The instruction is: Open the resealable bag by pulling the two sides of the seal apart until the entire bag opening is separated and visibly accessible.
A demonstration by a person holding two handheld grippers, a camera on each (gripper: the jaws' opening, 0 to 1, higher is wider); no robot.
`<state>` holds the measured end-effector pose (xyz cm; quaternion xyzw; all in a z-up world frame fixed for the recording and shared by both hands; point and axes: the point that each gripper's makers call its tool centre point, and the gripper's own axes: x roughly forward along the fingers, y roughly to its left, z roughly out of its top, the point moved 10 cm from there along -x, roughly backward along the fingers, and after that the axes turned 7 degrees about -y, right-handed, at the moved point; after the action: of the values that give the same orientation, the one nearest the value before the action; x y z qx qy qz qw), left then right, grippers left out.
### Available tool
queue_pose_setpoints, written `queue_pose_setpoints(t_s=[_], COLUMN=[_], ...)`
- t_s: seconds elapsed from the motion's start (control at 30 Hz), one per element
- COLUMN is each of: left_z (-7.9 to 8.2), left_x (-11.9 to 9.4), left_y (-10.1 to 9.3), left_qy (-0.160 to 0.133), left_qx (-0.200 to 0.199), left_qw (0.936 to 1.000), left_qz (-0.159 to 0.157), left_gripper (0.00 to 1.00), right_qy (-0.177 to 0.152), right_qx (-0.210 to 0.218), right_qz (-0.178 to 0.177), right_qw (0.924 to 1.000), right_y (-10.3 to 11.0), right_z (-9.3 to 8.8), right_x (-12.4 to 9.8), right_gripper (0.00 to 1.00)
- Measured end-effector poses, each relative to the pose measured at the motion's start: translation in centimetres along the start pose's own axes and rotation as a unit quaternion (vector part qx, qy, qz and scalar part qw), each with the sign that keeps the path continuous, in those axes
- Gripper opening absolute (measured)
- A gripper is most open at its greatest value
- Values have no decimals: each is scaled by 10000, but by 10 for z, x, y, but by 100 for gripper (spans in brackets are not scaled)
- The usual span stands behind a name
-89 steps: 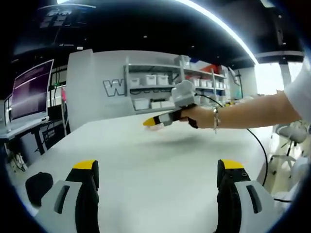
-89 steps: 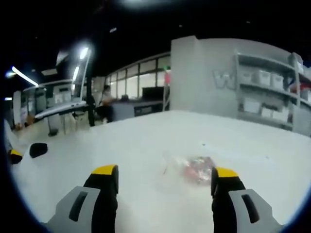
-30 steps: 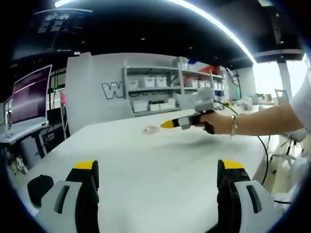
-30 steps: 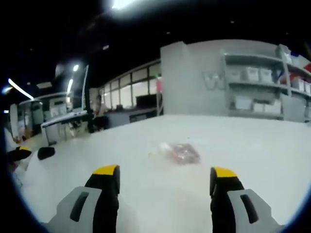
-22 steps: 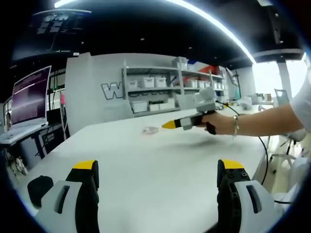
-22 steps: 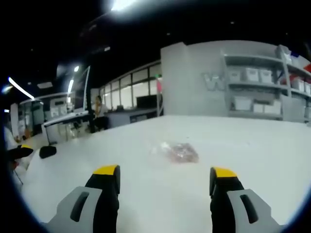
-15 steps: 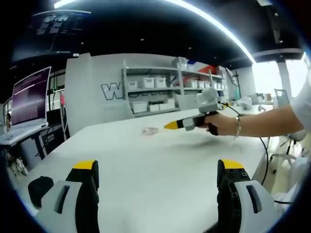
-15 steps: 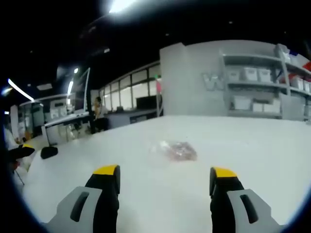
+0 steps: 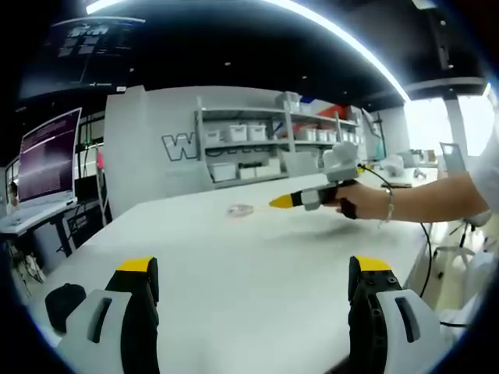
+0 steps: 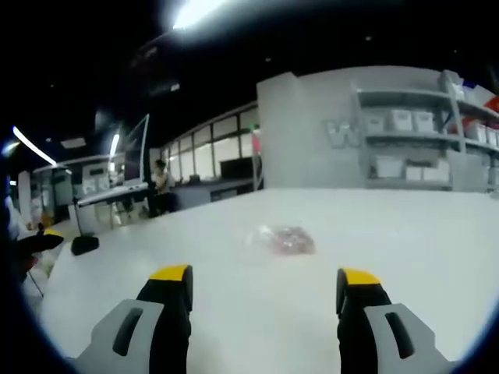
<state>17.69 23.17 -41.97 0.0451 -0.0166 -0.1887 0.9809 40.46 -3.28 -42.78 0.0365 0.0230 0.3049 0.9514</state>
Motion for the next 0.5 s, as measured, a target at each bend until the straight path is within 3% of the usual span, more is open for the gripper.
queue_pose_setpoints(t_s=[0.5], left_z=[3], left_x=[-1], left_y=[-4], left_qy=[-16], left_qx=[31], left_qw=[10000], left_qz=[-18], left_gripper=[100], right_qy=[-71], right_qx=[66], right_qz=[13], right_qw=[10000], right_y=[6], right_z=[-3], right_x=[-18], right_gripper=[76])
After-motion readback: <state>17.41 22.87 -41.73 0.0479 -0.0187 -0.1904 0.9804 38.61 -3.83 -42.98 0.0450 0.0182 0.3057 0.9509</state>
